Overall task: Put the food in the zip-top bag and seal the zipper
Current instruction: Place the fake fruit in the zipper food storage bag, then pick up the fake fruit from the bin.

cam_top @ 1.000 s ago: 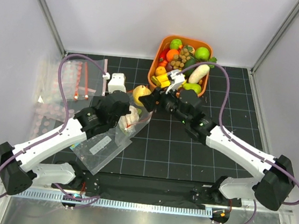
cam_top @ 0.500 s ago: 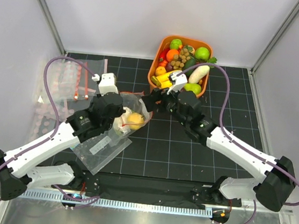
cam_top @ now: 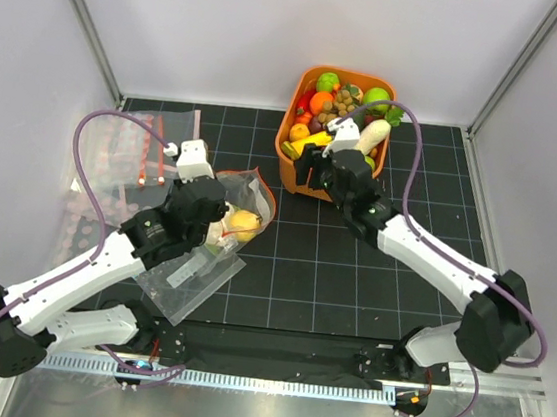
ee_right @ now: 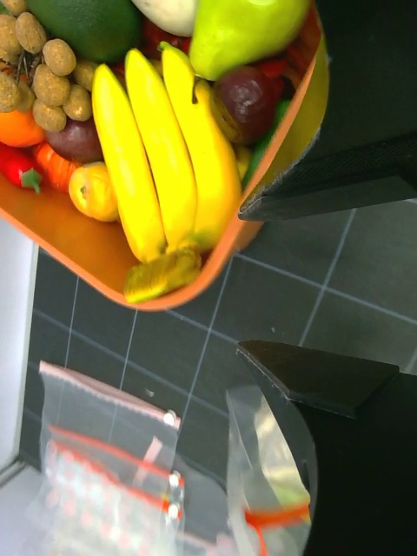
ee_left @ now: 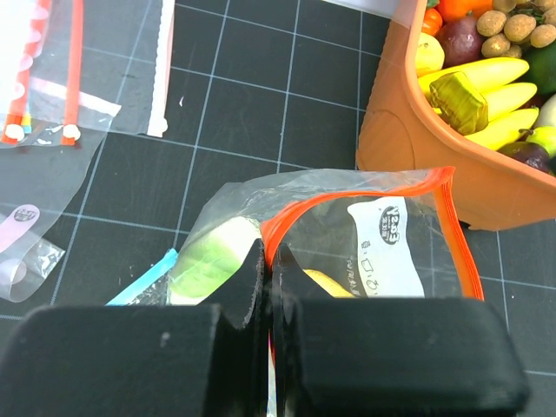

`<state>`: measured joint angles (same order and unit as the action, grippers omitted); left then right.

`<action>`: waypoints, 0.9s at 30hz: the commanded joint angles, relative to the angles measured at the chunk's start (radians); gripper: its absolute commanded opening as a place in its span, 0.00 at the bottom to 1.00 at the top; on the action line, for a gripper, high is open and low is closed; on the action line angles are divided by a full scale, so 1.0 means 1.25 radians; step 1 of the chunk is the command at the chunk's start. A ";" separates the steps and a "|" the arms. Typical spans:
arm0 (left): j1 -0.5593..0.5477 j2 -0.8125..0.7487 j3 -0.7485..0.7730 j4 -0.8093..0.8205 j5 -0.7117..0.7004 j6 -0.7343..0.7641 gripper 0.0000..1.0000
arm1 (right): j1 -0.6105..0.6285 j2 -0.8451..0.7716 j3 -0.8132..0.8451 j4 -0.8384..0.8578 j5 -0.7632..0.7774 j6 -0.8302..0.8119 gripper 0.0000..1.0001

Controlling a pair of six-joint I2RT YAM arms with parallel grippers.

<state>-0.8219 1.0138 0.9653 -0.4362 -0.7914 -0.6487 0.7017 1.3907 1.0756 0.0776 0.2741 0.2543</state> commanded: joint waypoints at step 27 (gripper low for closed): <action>0.002 0.010 -0.006 0.059 -0.001 -0.010 0.00 | -0.247 0.377 0.468 -0.120 0.135 -0.002 0.86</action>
<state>-0.8219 1.0229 0.9588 -0.4152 -0.7826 -0.6491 0.4072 1.7954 1.5482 -0.0082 0.3660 0.2539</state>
